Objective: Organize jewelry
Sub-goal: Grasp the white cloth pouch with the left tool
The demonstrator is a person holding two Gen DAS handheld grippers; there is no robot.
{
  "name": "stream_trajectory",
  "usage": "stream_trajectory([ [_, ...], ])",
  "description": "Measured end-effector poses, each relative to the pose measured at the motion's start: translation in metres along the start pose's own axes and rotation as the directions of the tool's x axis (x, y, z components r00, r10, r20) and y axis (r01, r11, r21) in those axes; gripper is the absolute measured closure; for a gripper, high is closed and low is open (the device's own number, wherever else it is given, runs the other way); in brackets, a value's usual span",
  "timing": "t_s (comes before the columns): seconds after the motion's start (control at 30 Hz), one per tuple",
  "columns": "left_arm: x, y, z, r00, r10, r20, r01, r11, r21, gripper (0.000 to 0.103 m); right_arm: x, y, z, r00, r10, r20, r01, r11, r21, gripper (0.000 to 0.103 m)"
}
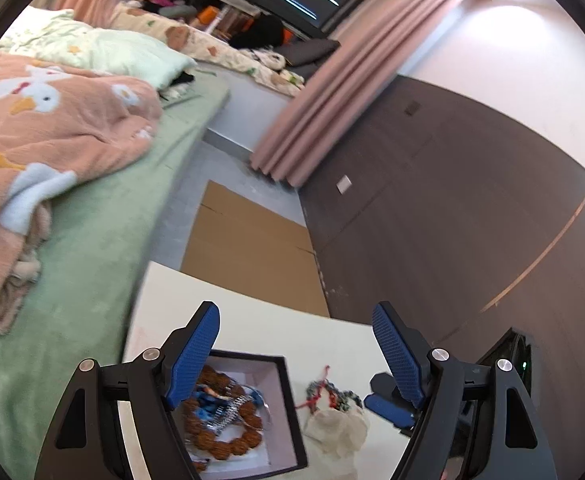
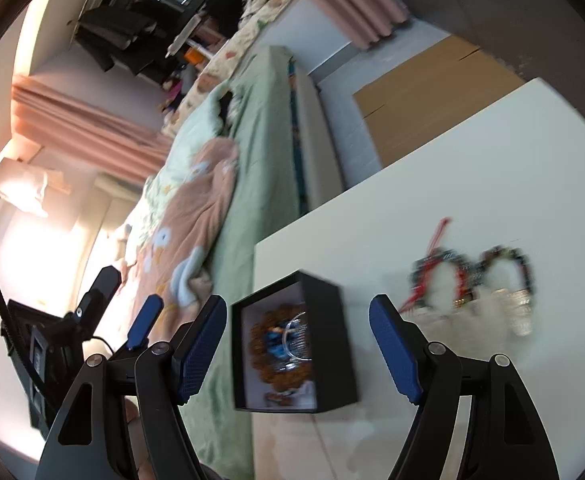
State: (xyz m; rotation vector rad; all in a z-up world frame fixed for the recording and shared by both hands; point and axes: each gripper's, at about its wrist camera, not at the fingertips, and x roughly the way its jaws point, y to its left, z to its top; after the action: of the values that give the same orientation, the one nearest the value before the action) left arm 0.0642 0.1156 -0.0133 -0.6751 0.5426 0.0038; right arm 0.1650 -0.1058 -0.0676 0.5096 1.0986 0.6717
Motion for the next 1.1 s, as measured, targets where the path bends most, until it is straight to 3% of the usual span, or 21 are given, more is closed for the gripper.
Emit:
stream_trajectory([
  [0.4,0.032,-0.052,-0.03,0.995,-0.032,-0.09,0.045,0.989,0.142,0.024,-0.047,-0.055,0.011,0.982,-0.188,0.033,0.185,0.979,0.084,0.029],
  [0.67,0.071,-0.085,-0.068,0.972,0.0,-0.234,0.063,0.963,0.262,0.024,-0.069,-0.093,0.016,0.964,-0.267,0.006,0.262,0.948,0.18,0.029],
  [0.93,0.101,-0.111,-0.109,0.95,0.09,-0.3,0.042,0.912,0.408,0.027,-0.091,-0.114,0.018,0.957,-0.292,0.005,0.284,0.934,0.216,0.029],
  [1.07,0.123,-0.11,-0.129,0.923,0.184,-0.338,-0.001,0.879,0.476,0.028,-0.096,-0.119,0.018,0.954,-0.299,0.001,0.291,0.93,0.222,0.029],
  [1.1,0.128,-0.109,-0.133,0.918,0.206,-0.339,-0.016,0.873,0.487,0.033,-0.097,-0.12,0.018,0.953,-0.302,0.0,0.294,0.929,0.224,0.029],
])
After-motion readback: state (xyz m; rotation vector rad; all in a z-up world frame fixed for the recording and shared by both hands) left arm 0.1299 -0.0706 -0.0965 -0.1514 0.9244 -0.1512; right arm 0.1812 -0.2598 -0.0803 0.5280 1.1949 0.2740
